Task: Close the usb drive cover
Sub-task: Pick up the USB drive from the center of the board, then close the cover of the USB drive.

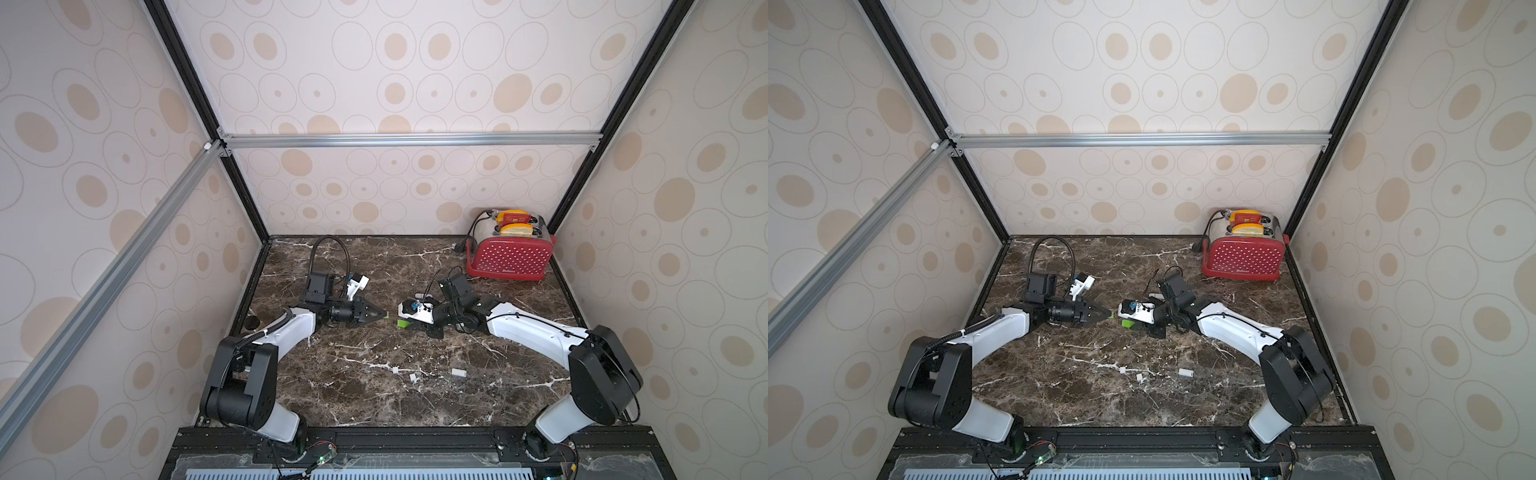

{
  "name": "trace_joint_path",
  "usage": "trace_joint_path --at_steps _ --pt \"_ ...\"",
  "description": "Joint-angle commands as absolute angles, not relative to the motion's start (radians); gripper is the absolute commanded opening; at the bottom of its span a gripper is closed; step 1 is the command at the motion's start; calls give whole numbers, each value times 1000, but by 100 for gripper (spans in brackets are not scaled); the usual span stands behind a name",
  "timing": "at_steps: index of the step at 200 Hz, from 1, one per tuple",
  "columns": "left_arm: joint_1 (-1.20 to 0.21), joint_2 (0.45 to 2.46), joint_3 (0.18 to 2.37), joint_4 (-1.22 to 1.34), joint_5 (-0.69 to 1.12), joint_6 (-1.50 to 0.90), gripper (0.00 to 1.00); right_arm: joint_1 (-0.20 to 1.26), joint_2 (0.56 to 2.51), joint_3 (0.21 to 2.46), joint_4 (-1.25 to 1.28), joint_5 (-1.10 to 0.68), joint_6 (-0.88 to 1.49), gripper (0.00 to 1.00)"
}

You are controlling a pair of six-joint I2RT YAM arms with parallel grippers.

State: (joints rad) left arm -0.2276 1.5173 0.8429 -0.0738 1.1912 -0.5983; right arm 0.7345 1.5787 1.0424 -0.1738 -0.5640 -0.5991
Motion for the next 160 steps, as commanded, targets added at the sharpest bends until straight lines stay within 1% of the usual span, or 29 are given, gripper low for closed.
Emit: trace_joint_path --at_steps 1,43,102,160 --pt "-241 1535 889 -143 1243 -528 0 737 1567 1043 -155 -560 -592 0" --pt "-250 1546 903 -144 1256 -531 0 745 1581 1063 -212 -571 -621 0" --pt "-264 1546 902 -139 1260 -532 0 751 1587 1067 -206 -575 -611 0" --pt "-270 1557 913 -195 1241 -484 0 754 1594 1078 -205 -580 -608 0"
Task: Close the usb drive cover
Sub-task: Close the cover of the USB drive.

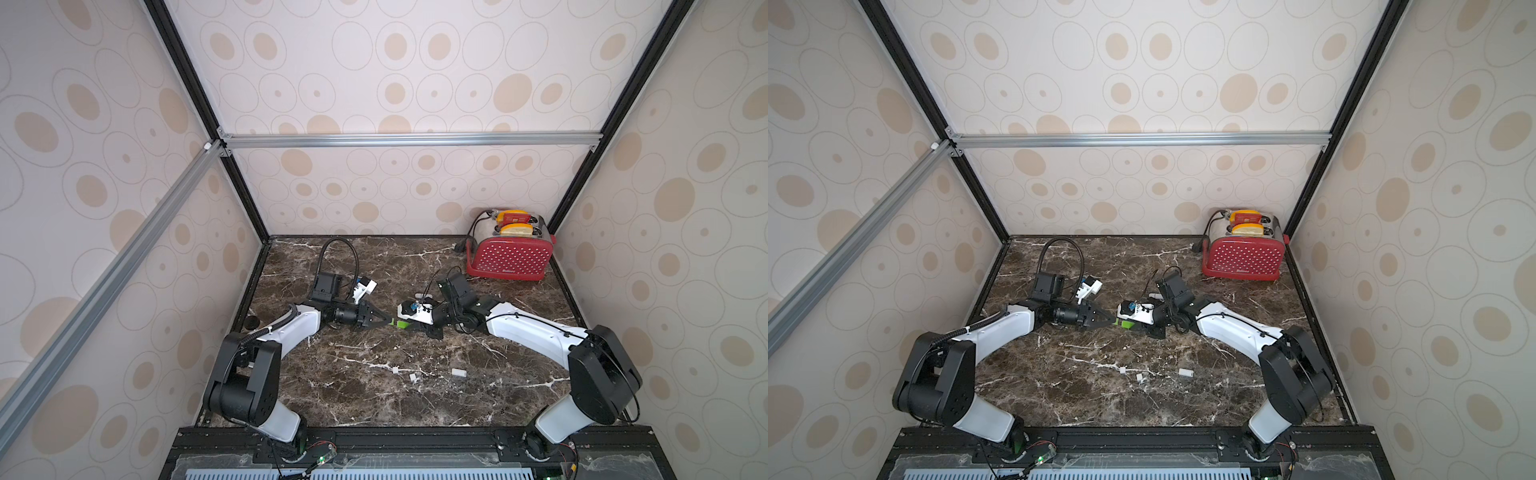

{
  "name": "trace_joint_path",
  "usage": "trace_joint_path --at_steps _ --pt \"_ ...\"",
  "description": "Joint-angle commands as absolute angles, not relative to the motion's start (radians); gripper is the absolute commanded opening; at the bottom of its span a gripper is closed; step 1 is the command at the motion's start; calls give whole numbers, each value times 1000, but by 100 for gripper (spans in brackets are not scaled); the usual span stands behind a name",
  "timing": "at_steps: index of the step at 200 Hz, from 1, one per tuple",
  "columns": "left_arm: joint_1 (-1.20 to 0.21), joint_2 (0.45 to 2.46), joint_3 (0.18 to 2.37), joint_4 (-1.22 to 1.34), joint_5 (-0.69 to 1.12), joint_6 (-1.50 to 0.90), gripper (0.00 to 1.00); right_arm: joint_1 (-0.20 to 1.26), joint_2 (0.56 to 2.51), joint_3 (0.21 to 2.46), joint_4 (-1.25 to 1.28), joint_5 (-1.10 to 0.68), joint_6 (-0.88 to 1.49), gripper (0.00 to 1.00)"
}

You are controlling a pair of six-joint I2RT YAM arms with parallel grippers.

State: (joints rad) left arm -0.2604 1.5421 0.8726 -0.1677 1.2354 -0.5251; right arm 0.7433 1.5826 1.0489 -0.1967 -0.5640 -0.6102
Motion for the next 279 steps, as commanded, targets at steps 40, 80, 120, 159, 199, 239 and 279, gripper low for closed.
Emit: trace_joint_path --at_steps 40,80,120,159,199,239,279 --pt "-278 1560 910 -196 1241 -481 0 757 1595 1078 -202 -580 -604 0" --pt "-285 1562 913 -198 1239 -476 0 768 1601 1092 -206 -590 -596 0" --pt "-295 1565 916 -209 1252 -459 0 773 1611 1110 -221 -588 -599 0" --pt "-293 1559 939 -297 1264 -367 0 770 1615 1119 -255 -582 -610 0" --pt "-293 1563 956 -351 1267 -313 0 760 1608 1122 -257 -584 -604 0" --pt "-294 1567 963 -368 1253 -291 0 756 1604 1121 -258 -588 -598 0" --pt "-295 1571 968 -383 1247 -281 0 750 1604 1117 -256 -582 -597 0"
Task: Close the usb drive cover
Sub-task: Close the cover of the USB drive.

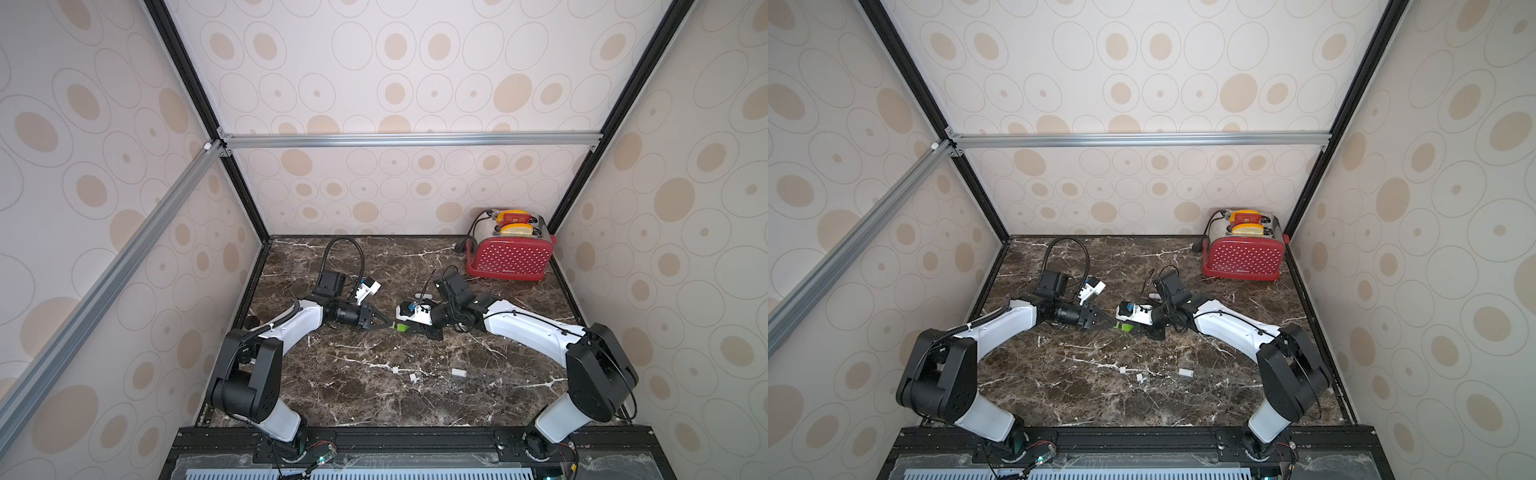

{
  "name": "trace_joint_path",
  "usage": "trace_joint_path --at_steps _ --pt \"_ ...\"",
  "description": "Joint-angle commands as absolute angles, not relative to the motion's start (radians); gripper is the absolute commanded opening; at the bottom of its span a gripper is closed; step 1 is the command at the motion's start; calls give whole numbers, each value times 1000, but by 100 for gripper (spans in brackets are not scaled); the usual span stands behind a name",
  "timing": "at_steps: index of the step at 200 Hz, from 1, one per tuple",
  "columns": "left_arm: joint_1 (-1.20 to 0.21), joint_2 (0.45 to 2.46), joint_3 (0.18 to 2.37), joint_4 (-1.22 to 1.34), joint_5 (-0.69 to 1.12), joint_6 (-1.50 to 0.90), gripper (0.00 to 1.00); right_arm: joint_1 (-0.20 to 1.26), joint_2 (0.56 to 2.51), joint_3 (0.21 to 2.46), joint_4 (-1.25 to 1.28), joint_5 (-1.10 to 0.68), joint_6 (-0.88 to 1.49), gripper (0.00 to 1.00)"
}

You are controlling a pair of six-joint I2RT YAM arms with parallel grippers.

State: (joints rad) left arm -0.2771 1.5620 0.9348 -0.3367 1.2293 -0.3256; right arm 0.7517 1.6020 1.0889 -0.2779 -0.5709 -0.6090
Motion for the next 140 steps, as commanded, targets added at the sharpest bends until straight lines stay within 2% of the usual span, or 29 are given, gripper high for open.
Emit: trace_joint_path --at_steps 1,36,99,140 --pt "-295 1571 968 -385 1247 -281 0 750 1604 1116 -256 -582 -597 0" --pt "-294 1563 968 -387 1152 -323 0 750 1598 1111 -248 -554 -576 0" --pt "-294 1580 929 -190 1174 -577 0 793 1594 1112 -198 -491 -546 0" --pt "-294 1575 923 -195 1186 -571 0 795 1604 1110 -202 -445 -549 0"
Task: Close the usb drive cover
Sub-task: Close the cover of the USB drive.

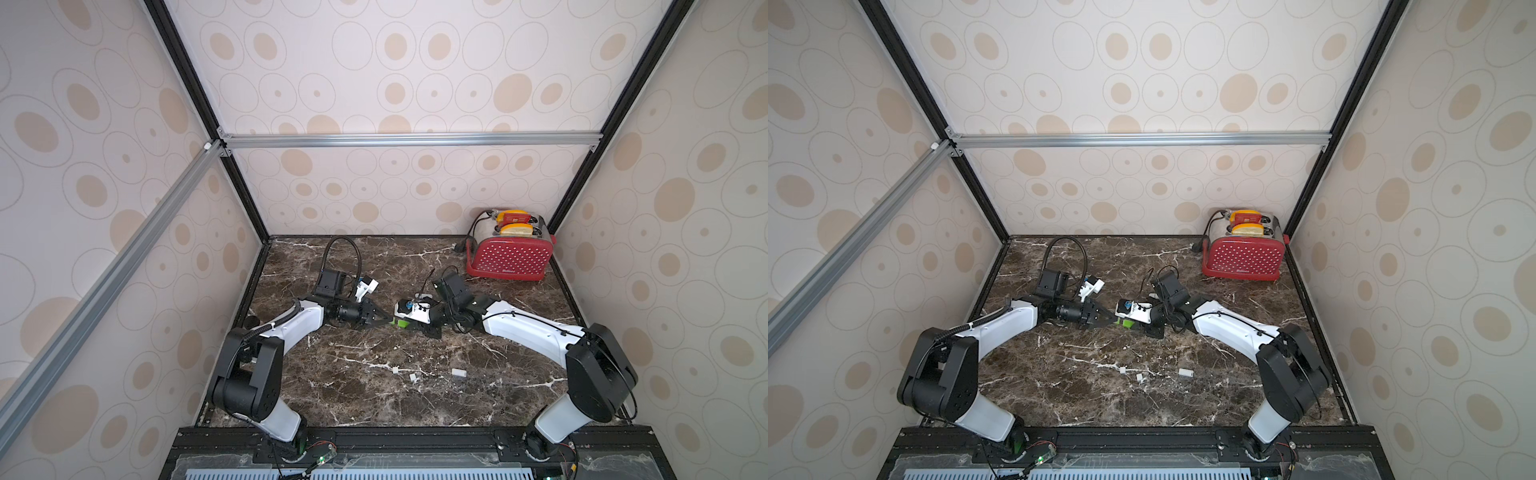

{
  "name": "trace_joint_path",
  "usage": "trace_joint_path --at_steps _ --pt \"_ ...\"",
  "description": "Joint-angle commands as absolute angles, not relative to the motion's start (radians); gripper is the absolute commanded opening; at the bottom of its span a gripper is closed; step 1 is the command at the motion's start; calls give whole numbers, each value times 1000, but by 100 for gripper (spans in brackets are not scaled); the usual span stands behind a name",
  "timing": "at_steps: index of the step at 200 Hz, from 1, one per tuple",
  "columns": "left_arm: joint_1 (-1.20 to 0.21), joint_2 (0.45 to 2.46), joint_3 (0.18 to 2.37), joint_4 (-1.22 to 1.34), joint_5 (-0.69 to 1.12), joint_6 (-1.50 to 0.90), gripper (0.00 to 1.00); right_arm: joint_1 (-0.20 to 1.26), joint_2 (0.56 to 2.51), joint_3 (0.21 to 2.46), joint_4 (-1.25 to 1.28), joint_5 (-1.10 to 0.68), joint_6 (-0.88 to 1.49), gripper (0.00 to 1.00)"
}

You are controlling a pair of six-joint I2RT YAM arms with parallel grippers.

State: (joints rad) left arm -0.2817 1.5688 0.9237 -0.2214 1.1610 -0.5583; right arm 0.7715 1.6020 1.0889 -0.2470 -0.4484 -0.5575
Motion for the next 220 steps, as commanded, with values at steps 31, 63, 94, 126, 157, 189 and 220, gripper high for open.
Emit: trace_joint_path --at_steps 31,63,94,126,157,189,220 --pt "-294 1574 960 -332 1183 -410 0 793 1602 1101 -217 -443 -565 0" --pt "-292 1578 985 -373 1198 -391 0 786 1601 1098 -227 -466 -565 0" --pt "-295 1589 972 -321 1201 -491 0 785 1599 1099 -225 -468 -557 0" --pt "-293 1597 972 -286 1215 -558 0 784 1600 1098 -230 -466 -561 0" --pt "-291 1597 982 -283 1243 -581 0 785 1598 1096 -243 -462 -578 0" --pt "-290 1607 981 -287 1246 -575 0 785 1599 1095 -253 -458 -590 0" --pt "-284 1615 1000 -333 1228 -525 0 785 1595 1094 -260 -455 -598 0"
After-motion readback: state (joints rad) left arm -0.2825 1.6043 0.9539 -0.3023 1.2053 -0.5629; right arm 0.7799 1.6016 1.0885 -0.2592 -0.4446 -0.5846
